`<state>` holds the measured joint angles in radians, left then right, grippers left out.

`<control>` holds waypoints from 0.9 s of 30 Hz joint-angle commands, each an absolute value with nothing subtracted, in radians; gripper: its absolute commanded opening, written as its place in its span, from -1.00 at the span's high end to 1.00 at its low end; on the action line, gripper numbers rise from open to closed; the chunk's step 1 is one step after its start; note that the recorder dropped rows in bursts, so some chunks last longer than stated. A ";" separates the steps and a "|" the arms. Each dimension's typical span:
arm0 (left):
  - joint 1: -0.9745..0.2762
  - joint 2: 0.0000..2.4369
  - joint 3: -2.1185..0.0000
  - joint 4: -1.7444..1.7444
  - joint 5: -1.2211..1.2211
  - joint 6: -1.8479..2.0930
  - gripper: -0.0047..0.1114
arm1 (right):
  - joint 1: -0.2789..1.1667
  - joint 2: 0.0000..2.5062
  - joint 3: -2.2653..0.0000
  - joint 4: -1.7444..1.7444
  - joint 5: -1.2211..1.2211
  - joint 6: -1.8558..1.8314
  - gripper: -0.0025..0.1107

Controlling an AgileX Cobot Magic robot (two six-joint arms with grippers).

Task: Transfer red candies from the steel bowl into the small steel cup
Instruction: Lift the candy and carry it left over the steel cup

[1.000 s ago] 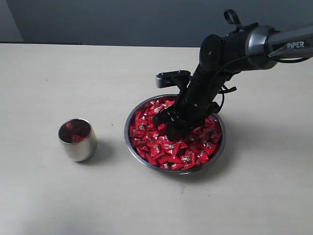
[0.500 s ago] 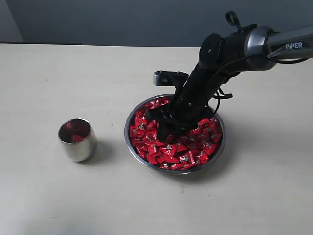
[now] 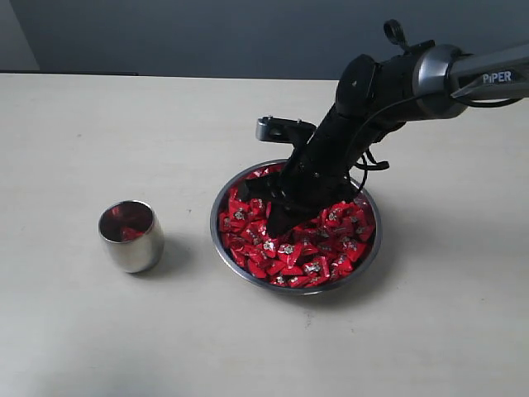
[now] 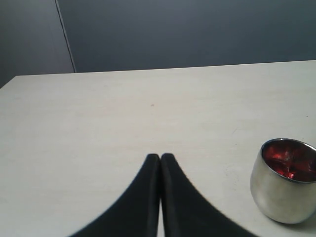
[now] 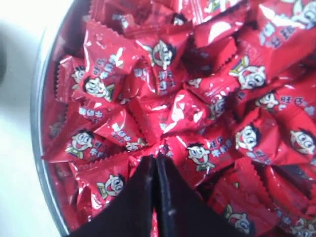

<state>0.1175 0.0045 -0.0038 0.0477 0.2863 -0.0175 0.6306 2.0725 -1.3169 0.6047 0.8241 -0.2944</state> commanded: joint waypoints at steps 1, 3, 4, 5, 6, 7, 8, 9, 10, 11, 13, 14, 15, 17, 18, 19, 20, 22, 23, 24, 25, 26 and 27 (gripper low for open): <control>0.118 0.000 0.000 0.045 0.284 -0.019 0.91 | 0.631 2.074 -1.322 0.603 0.828 -0.321 0.97; 0.118 0.000 0.000 0.045 0.284 -0.019 0.91 | 0.631 2.070 -1.322 0.601 0.828 -0.321 0.97; 0.118 0.000 0.000 0.045 0.284 -0.019 0.91 | 0.631 2.057 -1.322 0.596 0.819 -0.321 0.97; 0.118 0.000 0.000 0.045 0.284 -0.019 0.91 | 0.631 2.048 -1.322 0.596 0.813 -0.321 0.97; 0.118 0.000 0.000 0.045 0.284 -0.019 0.91 | 0.629 2.036 -1.322 0.593 0.807 -0.323 0.97; 0.118 0.000 0.000 0.045 0.284 -0.019 0.91 | 0.629 2.026 -1.322 0.584 0.795 -0.323 0.97; 0.118 0.000 0.000 0.045 0.284 -0.019 0.91 | 0.629 2.013 -1.322 0.570 0.780 -0.323 0.97; 0.118 0.000 0.000 0.045 0.284 -0.019 0.91 | 0.629 1.998 -1.322 0.550 0.767 -0.323 0.97; 0.118 0.000 0.000 0.045 0.284 -0.019 0.91 | 0.629 1.984 -1.322 0.528 0.757 -0.318 0.97; 0.118 0.000 0.000 0.045 0.284 -0.019 0.91 | 0.629 1.968 -1.322 0.498 0.742 -0.318 0.97; 0.118 0.000 0.000 0.045 0.284 -0.019 0.91 | 0.629 1.939 -1.322 0.464 0.713 -0.313 0.97; 0.118 0.000 0.000 0.045 0.284 -0.019 0.91 | 0.629 1.923 -1.322 0.444 0.689 -0.313 0.97; 0.118 0.000 0.000 0.045 0.284 -0.019 0.91 | 0.629 1.906 -1.322 0.426 0.667 -0.308 0.97; 0.118 0.000 0.000 0.045 0.284 -0.019 0.91 | 0.629 1.879 -1.322 0.415 0.618 -0.304 0.97; 0.118 0.000 0.000 0.045 0.284 -0.019 0.91 | 0.629 1.867 -1.322 0.415 0.591 -0.304 0.97; 0.118 0.000 0.000 0.045 0.284 -0.019 0.91 | 0.629 1.856 -1.322 0.415 0.567 -0.304 0.97; 0.118 0.000 0.000 0.045 0.284 -0.019 0.91 | 0.629 1.848 -1.322 0.415 0.542 -0.316 0.97; 0.118 0.000 0.000 0.045 0.284 -0.019 0.91 | 0.629 1.839 -1.322 0.415 0.501 -0.365 0.97; 0.118 0.000 0.000 0.045 0.284 -0.019 0.91 | 0.629 1.837 -1.322 0.422 0.484 -0.411 0.97; 0.118 0.000 0.000 0.045 0.284 -0.019 0.91 | 0.631 1.837 -1.322 0.439 0.474 -0.473 0.97; 0.118 0.000 0.000 0.045 0.284 -0.019 0.91 | 0.631 1.837 -1.322 0.461 0.471 -0.535 0.97; 0.118 0.000 0.000 0.045 0.284 -0.019 0.91 | 0.631 1.837 -1.322 0.496 0.474 -0.623 0.97; 0.118 0.000 0.000 0.045 0.284 -0.019 0.91 | 0.631 1.839 -1.322 0.543 0.477 -0.706 0.97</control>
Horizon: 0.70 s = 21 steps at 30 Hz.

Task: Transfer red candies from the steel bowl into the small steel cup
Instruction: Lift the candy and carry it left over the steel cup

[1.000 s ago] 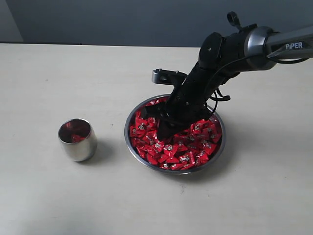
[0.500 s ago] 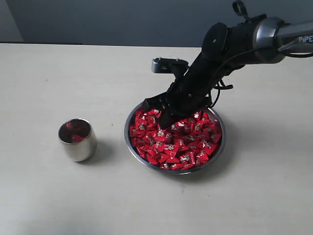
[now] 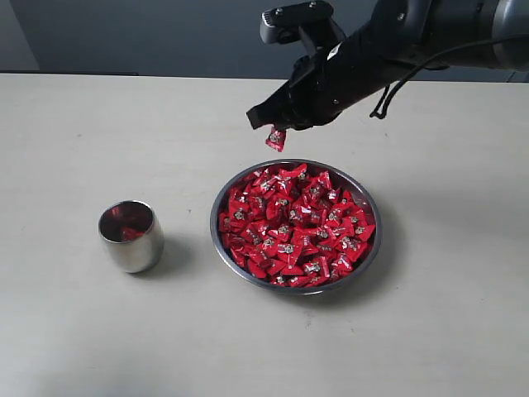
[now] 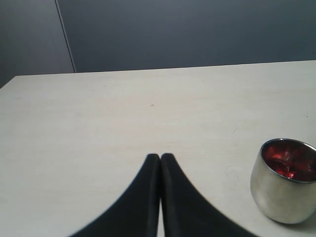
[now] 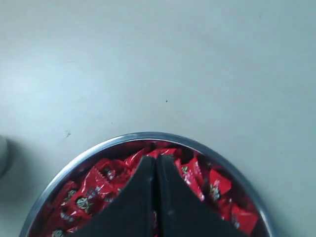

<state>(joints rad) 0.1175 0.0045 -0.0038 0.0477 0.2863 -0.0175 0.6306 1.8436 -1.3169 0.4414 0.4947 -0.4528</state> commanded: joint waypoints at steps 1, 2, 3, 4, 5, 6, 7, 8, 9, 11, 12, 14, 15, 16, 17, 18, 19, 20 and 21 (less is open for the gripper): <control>0.118 0.000 0.000 0.045 0.284 -0.019 0.91 | 0.631 1.839 -1.322 0.599 0.476 -0.783 0.97; 0.118 0.000 0.000 0.045 0.284 -0.019 0.91 | 0.631 1.841 -1.322 0.664 0.476 -0.861 0.97; 0.118 0.000 0.000 0.045 0.284 -0.019 0.91 | 0.631 1.841 -1.322 0.739 0.476 -0.941 0.97; 0.118 0.000 0.000 0.045 0.284 -0.019 0.91 | 0.631 1.841 -1.322 0.806 0.476 -1.008 0.97; 0.118 0.000 0.000 0.045 0.284 -0.019 0.91 | 0.631 1.841 -1.322 0.893 0.476 -1.097 0.97; 0.118 0.000 0.000 0.045 0.284 -0.019 0.91 | 0.631 1.841 -1.322 0.977 0.481 -1.184 0.97; 0.118 0.000 0.000 0.045 0.284 -0.019 0.91 | 0.631 1.843 -1.322 1.057 0.491 -1.268 0.97; 0.118 0.000 0.000 0.045 0.284 -0.019 0.91 | 0.631 1.843 -1.322 1.117 0.504 -1.332 0.97; 0.118 0.000 0.000 0.045 0.284 -0.019 0.91 | 0.633 1.843 -1.322 1.181 0.525 -1.404 0.97; 0.118 0.000 0.000 0.045 0.284 -0.019 0.91 | 0.642 1.845 -1.322 1.269 0.557 -1.525 0.97; 0.118 0.000 0.000 0.045 0.284 -0.019 0.91 | 0.655 1.851 -1.324 1.289 0.572 -1.574 0.97; 0.118 0.000 0.000 0.045 0.284 -0.019 0.91 | 0.676 1.874 -1.346 1.284 0.604 -1.596 0.97; 0.118 0.000 0.000 0.045 0.284 -0.019 0.91 | 0.689 1.892 -1.364 1.284 0.623 -1.596 0.97; 0.118 0.000 0.000 0.045 0.284 -0.019 0.91 | 0.700 1.913 -1.385 1.282 0.640 -1.596 0.97; 0.118 0.000 0.000 0.045 0.284 -0.019 0.91 | 0.710 1.930 -1.404 1.280 0.653 -1.594 0.97; 0.118 0.000 0.000 0.045 0.284 -0.019 0.91 | 0.721 1.954 -1.432 1.266 0.668 -1.576 0.97; 0.118 0.000 0.000 0.045 0.284 -0.019 0.91 | 0.731 1.970 -1.454 1.249 0.681 -1.559 0.97; 0.118 0.000 0.000 0.045 0.284 -0.019 0.91 | 0.740 1.985 -1.477 1.216 0.699 -1.533 0.97; 0.118 0.000 0.000 0.045 0.284 -0.019 0.91 | 0.753 2.007 -1.512 1.176 0.715 -1.504 0.97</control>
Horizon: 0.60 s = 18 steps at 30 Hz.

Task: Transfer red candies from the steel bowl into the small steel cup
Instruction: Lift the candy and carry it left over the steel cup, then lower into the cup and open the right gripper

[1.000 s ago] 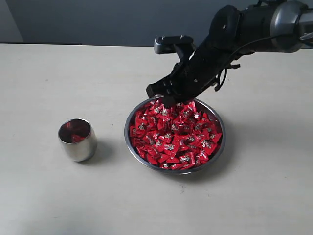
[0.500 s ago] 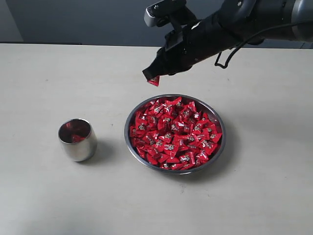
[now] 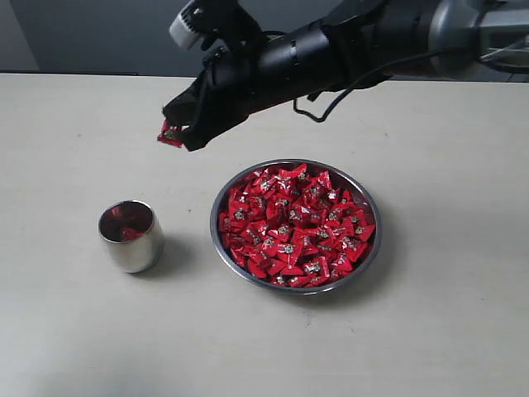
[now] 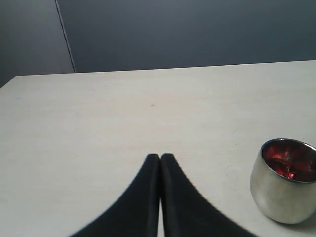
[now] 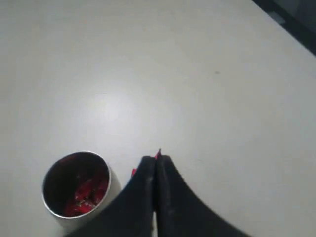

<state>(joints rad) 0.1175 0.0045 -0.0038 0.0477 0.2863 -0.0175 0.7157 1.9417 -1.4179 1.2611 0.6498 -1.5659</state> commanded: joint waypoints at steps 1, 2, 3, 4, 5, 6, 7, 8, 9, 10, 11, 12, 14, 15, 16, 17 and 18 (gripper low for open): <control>0.118 0.000 0.000 0.045 0.284 -0.019 0.91 | 0.760 2.021 -1.535 1.135 0.729 -1.475 0.97; 0.118 0.000 0.000 0.045 0.284 -0.019 0.91 | 0.771 2.038 -1.564 1.104 0.738 -1.450 0.97; 0.118 0.000 0.000 0.045 0.284 -0.019 0.91 | 0.785 2.054 -1.592 1.054 0.754 -1.409 0.97; 0.118 0.000 0.000 0.045 0.284 -0.019 0.91 | 0.794 2.070 -1.618 1.020 0.763 -1.383 0.97; 0.118 0.000 0.000 0.045 0.284 -0.019 0.91 | 0.803 2.081 -1.637 0.987 0.773 -1.360 0.97; 0.118 0.000 0.000 0.045 0.284 -0.019 0.91 | 0.815 2.097 -1.662 0.941 0.783 -1.338 0.97; 0.118 0.000 0.000 0.045 0.284 -0.019 0.91 | 0.824 2.104 -1.676 0.914 0.786 -1.329 0.97; 0.118 0.000 0.000 0.045 0.284 -0.019 0.91 | 0.834 2.113 -1.688 0.895 0.792 -1.326 0.97; 0.118 0.000 0.000 0.045 0.284 -0.019 0.91 | 0.844 2.122 -1.704 0.883 0.802 -1.325 0.97; 0.118 0.000 0.000 0.045 0.284 -0.019 0.91 | 0.853 2.128 -1.711 0.883 0.810 -1.325 0.97; 0.118 0.000 0.000 0.045 0.284 -0.019 0.91 | 0.863 2.134 -1.722 0.883 0.814 -1.325 0.97; 0.118 0.000 0.000 0.045 0.284 -0.019 0.91 | 0.874 2.142 -1.730 0.882 0.816 -1.325 0.97; 0.118 0.000 0.000 0.045 0.284 -0.019 0.91 | 0.887 2.158 -1.745 0.854 0.821 -1.316 0.97; 0.118 0.000 0.000 0.045 0.284 -0.019 0.91 | 0.894 2.164 -1.750 0.824 0.821 -1.298 0.97; 0.118 0.000 0.000 0.045 0.284 -0.019 0.91 | 0.899 2.170 -1.753 0.795 0.823 -1.277 0.97; 0.118 0.000 0.000 0.045 0.284 -0.019 0.91 | 0.902 2.176 -1.759 0.770 0.831 -1.255 0.97; 0.118 0.000 0.000 0.045 0.284 -0.019 0.91 | 0.907 2.179 -1.760 0.751 0.838 -1.243 0.97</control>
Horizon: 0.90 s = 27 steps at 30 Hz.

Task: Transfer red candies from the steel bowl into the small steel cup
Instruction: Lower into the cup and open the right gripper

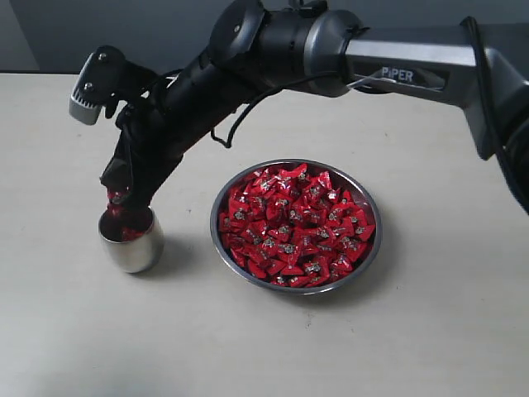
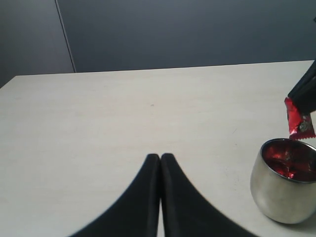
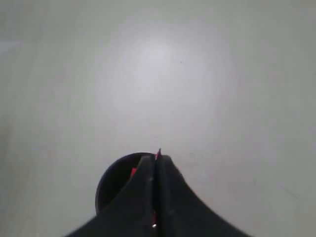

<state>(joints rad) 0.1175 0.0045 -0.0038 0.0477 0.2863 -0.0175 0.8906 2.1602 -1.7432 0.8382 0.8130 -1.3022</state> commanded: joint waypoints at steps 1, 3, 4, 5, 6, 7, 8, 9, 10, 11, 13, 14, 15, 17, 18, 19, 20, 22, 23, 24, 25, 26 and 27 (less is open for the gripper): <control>0.118 0.000 0.000 0.045 0.284 -0.019 0.91 | 0.907 2.181 -1.760 0.742 0.843 -1.240 0.97; 0.118 0.000 0.000 0.045 0.284 -0.019 0.91 | 0.909 2.183 -1.760 0.737 0.850 -1.240 0.97; 0.118 0.000 0.000 0.045 0.284 -0.019 0.91 | 0.909 2.183 -1.760 0.737 0.850 -1.238 0.97; 0.118 0.000 0.000 0.045 0.284 -0.019 0.91 | 0.909 2.183 -1.760 0.737 0.845 -1.238 0.97; 0.118 0.000 0.000 0.045 0.284 -0.019 0.91 | 0.909 2.183 -1.760 0.737 0.839 -1.238 0.97; 0.118 0.000 0.000 0.045 0.284 -0.019 0.91 | 0.909 2.183 -1.760 0.737 0.839 -1.238 0.97; 0.118 0.000 0.000 0.045 0.284 -0.019 0.91 | 0.909 2.183 -1.760 0.737 0.837 -1.236 0.97; 0.118 0.000 0.000 0.045 0.284 -0.019 0.91 | 0.909 2.183 -1.760 0.732 0.835 -1.221 0.97; 0.118 0.000 0.000 0.045 0.284 -0.019 0.91 | 0.909 2.183 -1.760 0.728 0.835 -1.210 0.97; 0.118 0.000 0.000 0.045 0.284 -0.019 0.91 | 0.909 2.183 -1.760 0.728 0.835 -1.206 0.97; 0.118 0.000 0.000 0.045 0.284 -0.019 0.91 | 0.909 2.183 -1.760 0.718 0.829 -1.203 0.97; 0.118 0.000 0.000 0.045 0.284 -0.019 0.91 | 0.909 2.183 -1.760 0.718 0.827 -1.203 0.97; 0.118 0.000 0.000 0.045 0.284 -0.019 0.91 | 0.909 2.183 -1.760 0.722 0.828 -1.203 0.97; 0.118 0.000 0.000 0.045 0.284 -0.019 0.91 | 0.909 2.183 -1.760 0.726 0.828 -1.201 0.97; 0.118 0.000 0.000 0.045 0.284 -0.019 0.91 | 0.909 2.183 -1.760 0.726 0.830 -1.199 0.97; 0.118 0.000 0.000 0.045 0.284 -0.019 0.91 | 0.909 2.183 -1.760 0.726 0.833 -1.197 0.94; 0.118 0.000 0.000 0.045 0.284 -0.019 0.91 | 0.909 2.183 -1.760 0.726 0.835 -1.195 0.87; 0.118 0.000 0.000 0.045 0.284 -0.019 0.91 | 0.909 2.183 -1.760 0.730 0.840 -1.195 0.68; 0.118 0.000 0.000 0.045 0.284 -0.019 0.91 | 0.909 2.183 -1.760 0.730 0.840 -1.195 0.59; 0.118 0.000 0.000 0.045 0.284 -0.019 0.91 | 0.909 2.183 -1.760 0.730 0.840 -1.192 0.47; 0.118 0.000 0.000 0.045 0.284 -0.019 0.91 | 0.909 2.183 -1.760 0.730 0.840 -1.182 0.35; 0.118 0.000 0.000 0.045 0.284 -0.019 0.91 | 0.909 2.183 -1.760 0.730 0.837 -1.176 0.27; 0.118 0.000 0.000 0.045 0.284 -0.019 0.91 | 0.909 2.183 -1.760 0.730 0.832 -1.169 0.20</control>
